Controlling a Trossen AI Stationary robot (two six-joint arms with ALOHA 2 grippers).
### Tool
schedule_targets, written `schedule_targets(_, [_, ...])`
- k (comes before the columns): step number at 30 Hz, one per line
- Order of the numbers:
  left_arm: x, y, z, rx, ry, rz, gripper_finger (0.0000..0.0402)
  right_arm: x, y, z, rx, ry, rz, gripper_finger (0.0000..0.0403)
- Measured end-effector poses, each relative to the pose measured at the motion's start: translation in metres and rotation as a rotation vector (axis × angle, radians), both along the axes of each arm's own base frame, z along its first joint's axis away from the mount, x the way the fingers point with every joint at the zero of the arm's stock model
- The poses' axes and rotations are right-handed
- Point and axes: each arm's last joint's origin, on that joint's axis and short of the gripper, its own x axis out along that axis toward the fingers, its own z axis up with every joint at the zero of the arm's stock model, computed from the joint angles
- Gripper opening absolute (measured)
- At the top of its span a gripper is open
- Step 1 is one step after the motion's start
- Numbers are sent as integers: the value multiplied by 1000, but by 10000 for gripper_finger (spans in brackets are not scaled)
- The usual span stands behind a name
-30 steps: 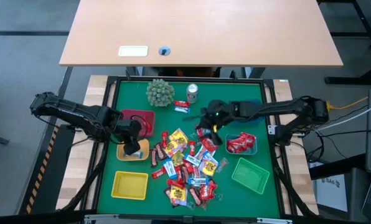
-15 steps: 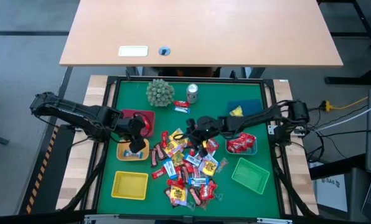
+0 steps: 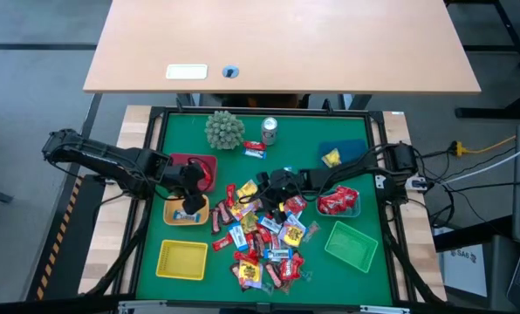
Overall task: Sort candy
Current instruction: Put the yellow candy into the dark blue bin
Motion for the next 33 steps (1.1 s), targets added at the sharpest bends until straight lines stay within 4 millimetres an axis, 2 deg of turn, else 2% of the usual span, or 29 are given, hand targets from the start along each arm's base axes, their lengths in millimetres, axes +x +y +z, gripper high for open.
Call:
schedule_targets(11, [2,1,1,35,-24,22,174,1,2,-2,-24,-14,5,211])
schedule_targets(27, [5,1,3,50,-70,37,174,6,2,-19,-41,-3,-17,210])
schedule_targets(30, [5,2,3,67,-72,47,174,5,2,-22,-41,10,-16,197])
schedule_targets(33, [5,2,3,69,-73,49,174,6,2,-21,-39,1,-16,168])
